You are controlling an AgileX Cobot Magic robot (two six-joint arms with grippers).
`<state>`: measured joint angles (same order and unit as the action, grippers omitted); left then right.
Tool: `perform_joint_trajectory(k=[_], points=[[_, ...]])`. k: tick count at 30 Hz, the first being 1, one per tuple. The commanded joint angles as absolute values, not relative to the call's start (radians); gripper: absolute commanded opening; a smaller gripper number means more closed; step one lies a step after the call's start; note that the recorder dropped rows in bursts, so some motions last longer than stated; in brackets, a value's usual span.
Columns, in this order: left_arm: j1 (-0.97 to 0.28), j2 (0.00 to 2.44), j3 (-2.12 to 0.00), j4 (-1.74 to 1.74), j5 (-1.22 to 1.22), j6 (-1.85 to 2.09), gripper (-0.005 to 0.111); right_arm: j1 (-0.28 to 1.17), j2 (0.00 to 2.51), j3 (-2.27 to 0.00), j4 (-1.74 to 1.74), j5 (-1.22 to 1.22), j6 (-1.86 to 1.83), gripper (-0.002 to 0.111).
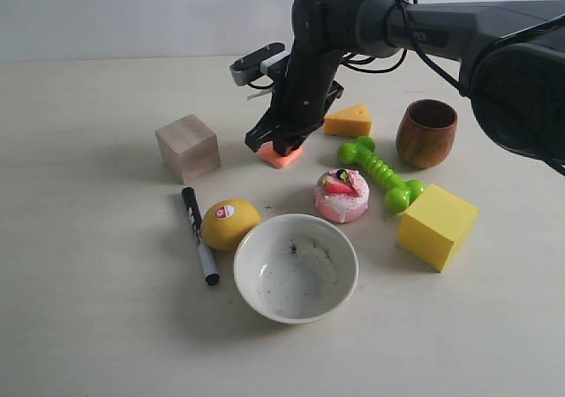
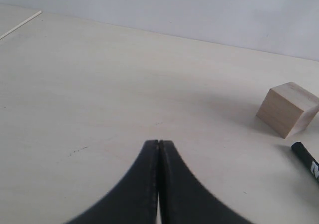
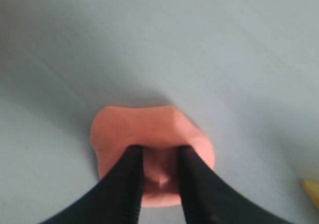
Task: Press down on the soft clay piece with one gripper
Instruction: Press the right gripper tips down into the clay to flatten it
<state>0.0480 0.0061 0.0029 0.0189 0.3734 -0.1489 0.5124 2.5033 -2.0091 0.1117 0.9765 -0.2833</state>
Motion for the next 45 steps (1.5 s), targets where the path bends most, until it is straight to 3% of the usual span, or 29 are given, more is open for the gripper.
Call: perform_joint_trajectory(k=[1,19,45], points=[[0.05,0.0,0.0,0.019,0.365,-0.152,0.0,0.523,2.554,-1.972,0.142,1.0,-0.276,0.036],[0.05,0.0,0.0,0.019,0.365,-0.152,0.0,0.523,2.484,-1.972,0.161,0.989,-0.276,0.03],[0.05,0.0,0.0,0.019,0.365,-0.152,0.0,0.523,2.422,-1.972,0.158,0.973,-0.276,0.01]])
